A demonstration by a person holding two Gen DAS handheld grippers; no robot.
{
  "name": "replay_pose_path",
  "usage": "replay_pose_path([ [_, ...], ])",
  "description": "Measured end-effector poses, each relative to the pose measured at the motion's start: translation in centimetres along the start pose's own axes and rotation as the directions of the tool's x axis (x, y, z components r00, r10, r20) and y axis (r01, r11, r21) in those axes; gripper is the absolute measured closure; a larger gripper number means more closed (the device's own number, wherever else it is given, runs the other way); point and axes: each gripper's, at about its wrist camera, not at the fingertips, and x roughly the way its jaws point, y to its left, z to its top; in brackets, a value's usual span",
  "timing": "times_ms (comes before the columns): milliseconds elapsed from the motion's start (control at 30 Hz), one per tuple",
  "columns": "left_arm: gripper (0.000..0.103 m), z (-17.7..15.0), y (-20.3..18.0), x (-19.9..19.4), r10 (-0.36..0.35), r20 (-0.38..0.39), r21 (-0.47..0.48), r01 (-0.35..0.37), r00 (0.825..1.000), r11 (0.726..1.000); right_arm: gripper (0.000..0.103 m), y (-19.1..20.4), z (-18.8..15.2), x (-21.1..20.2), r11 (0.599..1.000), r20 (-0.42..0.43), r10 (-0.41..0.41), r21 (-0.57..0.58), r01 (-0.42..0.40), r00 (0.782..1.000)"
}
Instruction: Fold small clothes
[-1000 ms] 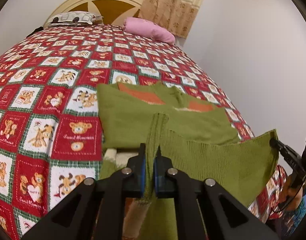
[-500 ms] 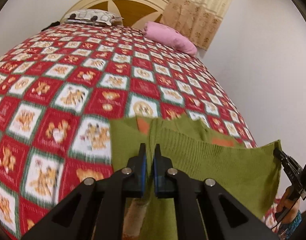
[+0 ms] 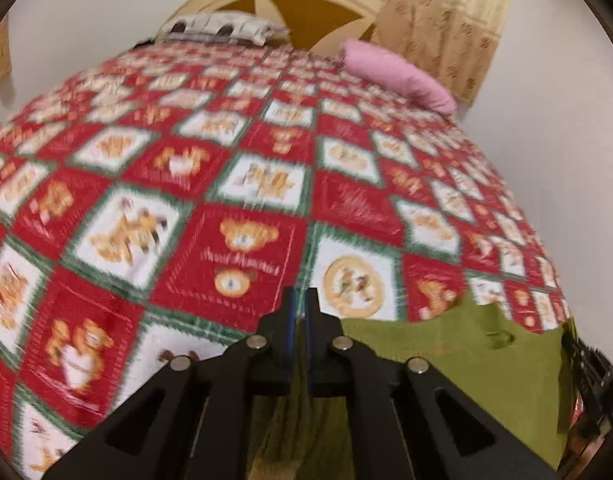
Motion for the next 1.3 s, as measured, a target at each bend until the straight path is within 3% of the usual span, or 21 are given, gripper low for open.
replay_pose_path([
  [67, 0.099, -0.6, 0.4, 1.1, -0.006, -0.039, -0.023, 0.006, 0.999, 1.0, 0.094, 0.3, 0.0, 0.3, 1.0, -0.015, -0.012, -0.019, 0.012, 1.0],
  [300, 0.098, -0.6, 0.0, 0.5, 0.037, -0.036, -0.01, -0.038, 0.999, 0.999, 0.091, 0.4, -0.1, 1.6, 0.998, -0.085, -0.058, -0.03, 0.056, 0.995],
  [367, 0.098, -0.5, -0.4, -0.3, 0.053, -0.018, 0.008, -0.053, 0.998, 0.999, 0.082, 0.4, -0.1, 1.4, 0.997, -0.085, -0.069, -0.031, 0.067, 0.994],
  [467, 0.097, -1.0, -1.5, -2.6, 0.098, 0.008, 0.073, -0.098, 0.995, 0.993, 0.078, -0.8, 0.3, -1.2, 0.997, 0.008, -0.073, 0.03, 0.073, 0.997],
  [567, 0.096, -1.9, -3.0, -4.8, 0.136, 0.037, 0.169, -0.14, 0.99, 0.976, 0.078, -1.9, 0.3, -6.6, 0.987, 0.147, -0.141, 0.096, 0.127, 0.979],
  [800, 0.096, -5.7, -6.2, -9.0, 0.124, 0.057, 0.282, -0.135, 0.991, 0.95, 0.078, 0.9, -3.0, -13.4, 0.999, 0.103, 0.021, 0.021, -0.023, 0.994],
  [933, 0.077, -8.6, -8.0, -10.6, 0.121, 0.064, 0.336, -0.135, 0.991, 0.932, 0.078, 2.3, -6.4, -15.3, 0.993, 0.045, 0.105, 0.049, -0.107, 0.993],
  [1067, 0.077, -11.5, -9.2, -11.9, 0.131, 0.073, 0.378, -0.149, 0.989, 0.914, 0.078, 2.8, -8.8, -15.6, 0.99, 0.0, 0.126, 0.059, -0.126, 0.992],
  [1200, 0.072, -13.8, -9.4, -11.9, 0.123, 0.036, 0.371, -0.127, 0.992, 0.92, 0.078, 2.8, -10.6, -15.6, 0.982, -0.044, 0.154, 0.117, -0.148, 0.987],
  [1300, 0.068, -15.3, -9.6, -10.5, 0.18, 0.027, 0.39, -0.176, 0.983, 0.904, 0.078, 2.6, -11.9, -14.5, 0.979, -0.087, 0.154, 0.146, -0.14, 0.984],
])
